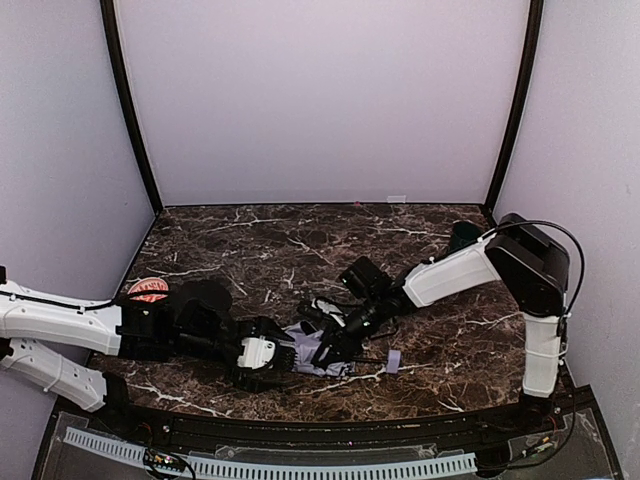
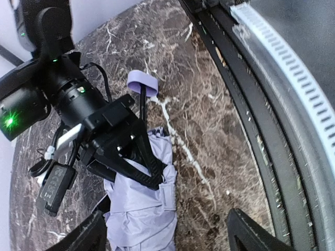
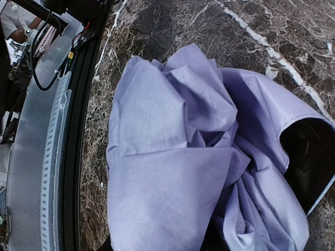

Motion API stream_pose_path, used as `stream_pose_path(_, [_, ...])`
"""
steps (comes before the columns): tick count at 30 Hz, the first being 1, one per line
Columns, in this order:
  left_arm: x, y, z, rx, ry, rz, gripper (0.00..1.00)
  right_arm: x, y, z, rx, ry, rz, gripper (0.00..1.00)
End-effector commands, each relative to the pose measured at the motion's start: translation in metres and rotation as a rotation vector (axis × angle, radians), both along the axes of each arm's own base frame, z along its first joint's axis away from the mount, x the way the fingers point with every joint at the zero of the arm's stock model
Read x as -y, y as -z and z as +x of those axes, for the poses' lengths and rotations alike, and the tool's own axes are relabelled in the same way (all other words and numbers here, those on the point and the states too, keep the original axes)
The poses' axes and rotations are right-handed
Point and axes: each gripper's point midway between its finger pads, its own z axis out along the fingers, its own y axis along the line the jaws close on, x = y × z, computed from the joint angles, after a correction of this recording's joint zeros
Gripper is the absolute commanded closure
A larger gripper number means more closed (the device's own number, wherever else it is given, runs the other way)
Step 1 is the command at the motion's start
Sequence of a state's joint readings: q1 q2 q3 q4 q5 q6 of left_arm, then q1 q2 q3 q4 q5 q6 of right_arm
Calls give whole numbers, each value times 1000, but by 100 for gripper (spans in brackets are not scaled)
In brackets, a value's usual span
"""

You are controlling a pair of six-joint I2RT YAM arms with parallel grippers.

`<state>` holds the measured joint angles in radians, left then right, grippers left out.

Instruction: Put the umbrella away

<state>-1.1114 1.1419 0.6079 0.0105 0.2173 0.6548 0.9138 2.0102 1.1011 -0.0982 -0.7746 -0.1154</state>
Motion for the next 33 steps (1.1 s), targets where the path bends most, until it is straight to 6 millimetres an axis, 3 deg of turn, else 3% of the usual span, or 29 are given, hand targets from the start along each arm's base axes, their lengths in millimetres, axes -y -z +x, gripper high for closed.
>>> stream_pose_path(1, [11,16,37,279,-19,119,16,78,87,-44,-222,12,-436,100])
stream_pose_path(5, [16,51,50,285,-25,254,14,79,90,-42,-258,14,-457,100])
stream_pose_path(10, [16,88,48,193,-27,347,15,75,90,-42,-289,-8,-449,100])
stream_pose_path(11, [14,95,47,165,-39,375,16,67,85,-36,-276,-9,-429,100])
stream_pose_path(16, [-12,134,52,127,-103,557,25,58,77,-19,-252,5,-404,89])
stream_pose_path(19, [-21,146,47,81,-100,635,43,51,68,-6,-228,26,-374,75])
stream_pose_path(25, [-38,162,13,-113,-14,747,56,40,23,28,-171,97,-257,53])
stream_pose_path(33, [-38,166,-7,-349,14,783,58,48,-60,67,-108,196,-71,43])
